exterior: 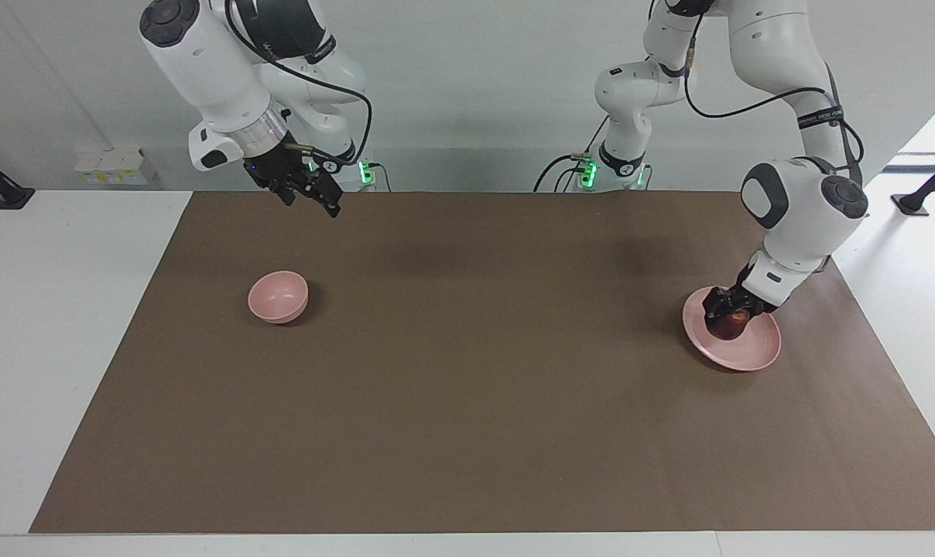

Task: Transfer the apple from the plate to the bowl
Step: 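Close the left gripper on the apple and lift it off the plate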

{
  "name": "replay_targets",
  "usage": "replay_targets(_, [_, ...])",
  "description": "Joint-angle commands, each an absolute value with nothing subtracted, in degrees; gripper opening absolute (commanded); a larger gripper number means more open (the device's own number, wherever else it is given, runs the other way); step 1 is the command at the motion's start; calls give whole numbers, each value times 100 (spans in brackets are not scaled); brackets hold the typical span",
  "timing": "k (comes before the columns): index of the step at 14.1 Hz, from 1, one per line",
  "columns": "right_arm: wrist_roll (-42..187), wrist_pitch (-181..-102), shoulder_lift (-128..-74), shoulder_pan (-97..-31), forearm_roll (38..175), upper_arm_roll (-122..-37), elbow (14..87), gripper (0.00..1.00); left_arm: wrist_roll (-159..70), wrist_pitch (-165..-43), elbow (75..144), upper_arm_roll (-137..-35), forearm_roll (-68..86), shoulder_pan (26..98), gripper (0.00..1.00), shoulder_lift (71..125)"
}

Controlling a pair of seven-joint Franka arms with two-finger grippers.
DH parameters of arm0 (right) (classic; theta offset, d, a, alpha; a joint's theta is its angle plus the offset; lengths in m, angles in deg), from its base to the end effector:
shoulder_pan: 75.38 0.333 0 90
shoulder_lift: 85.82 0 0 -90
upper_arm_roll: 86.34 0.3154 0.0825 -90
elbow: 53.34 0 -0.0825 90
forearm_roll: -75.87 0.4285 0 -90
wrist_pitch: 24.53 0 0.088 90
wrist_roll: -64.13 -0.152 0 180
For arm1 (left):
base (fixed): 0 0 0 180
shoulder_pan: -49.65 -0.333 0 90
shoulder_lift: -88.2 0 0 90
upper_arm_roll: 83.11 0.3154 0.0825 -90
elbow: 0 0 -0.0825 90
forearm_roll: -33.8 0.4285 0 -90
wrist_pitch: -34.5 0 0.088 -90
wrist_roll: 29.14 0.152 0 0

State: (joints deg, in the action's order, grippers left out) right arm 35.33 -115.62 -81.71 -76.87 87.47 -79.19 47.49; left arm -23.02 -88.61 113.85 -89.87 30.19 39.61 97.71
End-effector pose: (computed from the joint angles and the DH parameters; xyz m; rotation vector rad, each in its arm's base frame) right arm 0.5621 0.0876 0.5278 -2.9129 0.6186 0.2260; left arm 0.6234 0.0313 0.3123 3.0693 -0.0207 0.0037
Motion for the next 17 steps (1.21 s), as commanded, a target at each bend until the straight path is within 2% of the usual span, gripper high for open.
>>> replay_targets(1, [3276,-11611,-8134,-7661,8642,-7896,4747,100,-2133,-7979,11040,-8961,2444,4025,0,9358])
replay_targets(3, [3109,-11603,-8134,-7652,8642,-7896,4756,100,-1686,-7696,11004,-8961,1732,4025,0,9015])
replay_targets(9, [2502,-11708,-8134,-7643,8765,-7852,4764,100,-1429,-6562,10916,-8961,-106,3972,0,8434])
replay_targets(13, [2029,-11743,-8177,-7434,9169,-7843,4834,100,-1420,-5903,10977,-8961,-1231,3980,0,8329])
replay_targets(17, [1318,-12296,-8335,-7151,9686,-7843,4949,100,-1429,-5770,11091,-8961,-2154,4025,0,8241])
